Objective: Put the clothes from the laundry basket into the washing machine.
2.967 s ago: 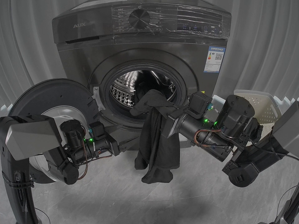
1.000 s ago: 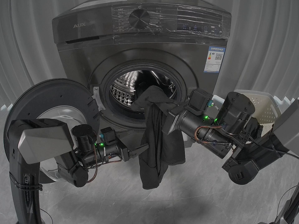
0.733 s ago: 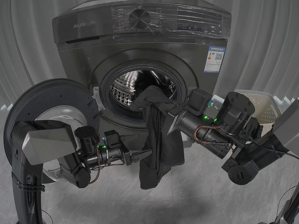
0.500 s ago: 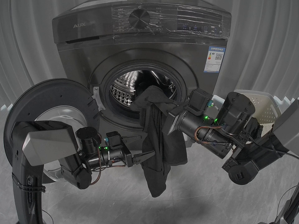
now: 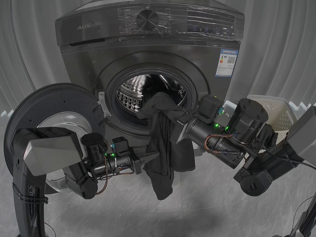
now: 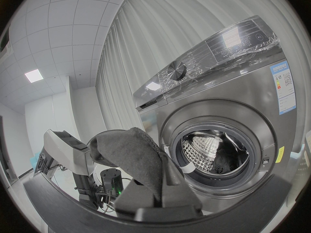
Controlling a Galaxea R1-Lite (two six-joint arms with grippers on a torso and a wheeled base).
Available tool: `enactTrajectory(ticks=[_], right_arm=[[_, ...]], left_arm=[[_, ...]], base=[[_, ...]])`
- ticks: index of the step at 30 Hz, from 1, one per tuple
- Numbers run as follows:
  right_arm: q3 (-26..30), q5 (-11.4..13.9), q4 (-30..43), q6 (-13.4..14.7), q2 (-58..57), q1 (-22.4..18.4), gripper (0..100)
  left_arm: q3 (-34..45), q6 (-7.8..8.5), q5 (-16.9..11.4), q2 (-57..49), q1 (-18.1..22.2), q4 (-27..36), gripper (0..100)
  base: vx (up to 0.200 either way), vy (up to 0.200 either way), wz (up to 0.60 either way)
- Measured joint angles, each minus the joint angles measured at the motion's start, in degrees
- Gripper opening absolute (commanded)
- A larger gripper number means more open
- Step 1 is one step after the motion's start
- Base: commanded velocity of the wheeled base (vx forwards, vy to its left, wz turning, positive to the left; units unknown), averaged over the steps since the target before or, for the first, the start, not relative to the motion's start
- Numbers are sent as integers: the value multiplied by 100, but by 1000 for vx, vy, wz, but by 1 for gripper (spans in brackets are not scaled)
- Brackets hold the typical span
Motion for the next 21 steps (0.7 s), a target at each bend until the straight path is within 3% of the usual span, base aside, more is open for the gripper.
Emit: enactTrajectory(ticks=[11, 21], right_arm=[[254, -20, -89, 24, -6, -79, 0], [1126, -30, -791, 50, -39, -319, 0]], left_arm=[[312, 15, 4, -343, 190, -5, 0], [1068, 26, 55, -1462, 599, -5, 0]], base=[[0, 0, 0], [0, 0, 0]])
